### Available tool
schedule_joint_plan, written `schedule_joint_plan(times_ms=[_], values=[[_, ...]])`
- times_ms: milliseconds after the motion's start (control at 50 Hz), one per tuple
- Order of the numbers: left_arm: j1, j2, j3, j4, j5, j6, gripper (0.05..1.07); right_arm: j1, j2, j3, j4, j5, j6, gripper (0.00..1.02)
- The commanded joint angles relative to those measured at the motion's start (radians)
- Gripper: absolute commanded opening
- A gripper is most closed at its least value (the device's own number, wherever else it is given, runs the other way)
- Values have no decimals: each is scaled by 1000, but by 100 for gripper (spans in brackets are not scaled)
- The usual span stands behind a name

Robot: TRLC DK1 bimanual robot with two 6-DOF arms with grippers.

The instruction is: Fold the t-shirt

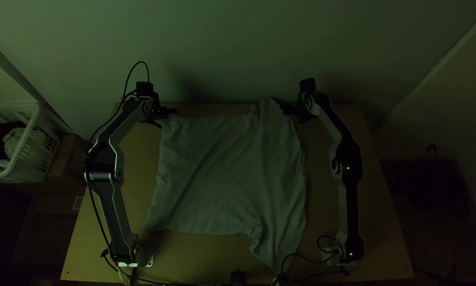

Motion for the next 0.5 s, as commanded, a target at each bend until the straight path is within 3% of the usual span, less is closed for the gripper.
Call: schedule_joint_plan(times_ms=[0,60,120,220,280,340,480], values=[[-4,-39,-22,-16,4,2,8,18,45,26,0,6,14,68],[-4,-41,-22,-18,4,2,8,25,53,27,1,6,12,66],[-4,-42,-22,-19,4,3,8,32,56,30,3,6,11,50],[-4,-45,-22,-21,4,8,8,43,62,32,3,6,6,48],[-4,-47,-22,-21,4,9,8,48,62,32,3,8,-3,31],[-3,-51,-22,-21,4,9,8,48,61,33,3,9,-21,2],[-3,-64,-44,-18,4,8,8,37,47,24,1,22,-24,2]])
